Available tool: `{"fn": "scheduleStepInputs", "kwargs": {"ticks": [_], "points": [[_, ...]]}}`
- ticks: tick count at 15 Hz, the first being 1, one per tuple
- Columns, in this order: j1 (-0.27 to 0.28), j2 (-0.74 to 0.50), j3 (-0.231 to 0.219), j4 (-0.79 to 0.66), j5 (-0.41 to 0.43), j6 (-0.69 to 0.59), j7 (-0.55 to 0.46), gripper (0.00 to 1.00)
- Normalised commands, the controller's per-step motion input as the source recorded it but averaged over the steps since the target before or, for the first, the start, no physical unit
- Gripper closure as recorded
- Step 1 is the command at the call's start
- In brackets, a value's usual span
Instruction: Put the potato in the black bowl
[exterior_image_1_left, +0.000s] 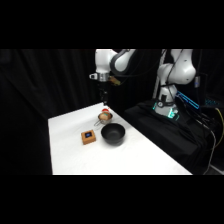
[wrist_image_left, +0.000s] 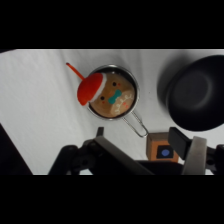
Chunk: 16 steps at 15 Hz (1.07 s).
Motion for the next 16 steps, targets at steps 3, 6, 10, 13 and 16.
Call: {"fn": "scheduleStepInputs", "kwargs": {"ticks": [3,6,10,13,16], "points": [[-0.044,0.13,-0.035,-0.13,0.301,0.42,-0.40,0.00],[-0.079,0.24,0.034,0.00,0.474,0.42,-0.53,0.00],[-0.154,0.32,0.116,0.15,0.463,0.28,-0.54,0.00],[-0.125,0.28,0.067,0.18,0.200,0.17,-0.33,0.00],[-0.092,0.21,0.043,0.12,0.079,0.16,-0.21,0.00]]}}
